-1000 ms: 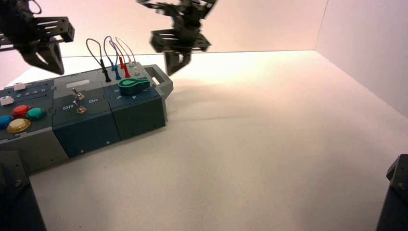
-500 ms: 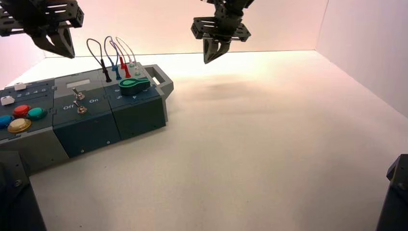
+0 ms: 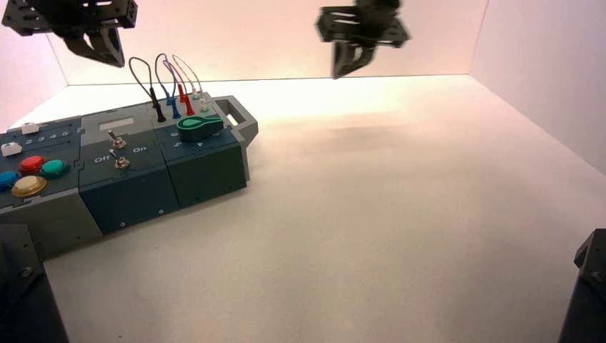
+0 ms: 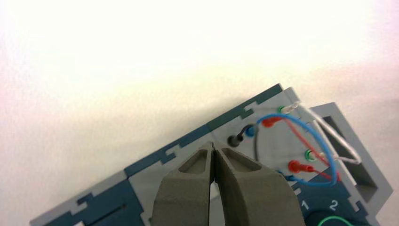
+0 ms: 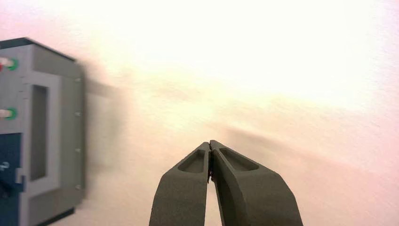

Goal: Move the box to the left.

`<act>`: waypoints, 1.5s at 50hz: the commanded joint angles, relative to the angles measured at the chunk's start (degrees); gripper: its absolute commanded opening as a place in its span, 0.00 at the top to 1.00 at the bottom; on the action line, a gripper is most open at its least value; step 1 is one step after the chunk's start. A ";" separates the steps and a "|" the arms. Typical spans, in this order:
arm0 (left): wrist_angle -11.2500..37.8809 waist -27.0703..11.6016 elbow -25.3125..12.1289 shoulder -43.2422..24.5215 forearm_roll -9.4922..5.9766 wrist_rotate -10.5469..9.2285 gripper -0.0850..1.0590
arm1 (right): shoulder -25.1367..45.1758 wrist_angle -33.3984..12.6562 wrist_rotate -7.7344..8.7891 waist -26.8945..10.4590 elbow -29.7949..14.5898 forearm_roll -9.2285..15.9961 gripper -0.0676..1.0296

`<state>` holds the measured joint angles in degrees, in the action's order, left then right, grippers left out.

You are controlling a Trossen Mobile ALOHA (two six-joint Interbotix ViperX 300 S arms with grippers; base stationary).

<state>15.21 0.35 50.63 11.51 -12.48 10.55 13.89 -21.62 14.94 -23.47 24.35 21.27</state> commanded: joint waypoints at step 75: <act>-12.57 -10.11 1.41 -0.09 -0.79 -0.53 0.95 | -19.16 17.58 -1.49 9.93 24.26 0.26 0.96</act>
<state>2.99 -9.23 52.82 10.72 -13.18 10.02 -4.66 -4.39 13.54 -13.71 49.48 21.27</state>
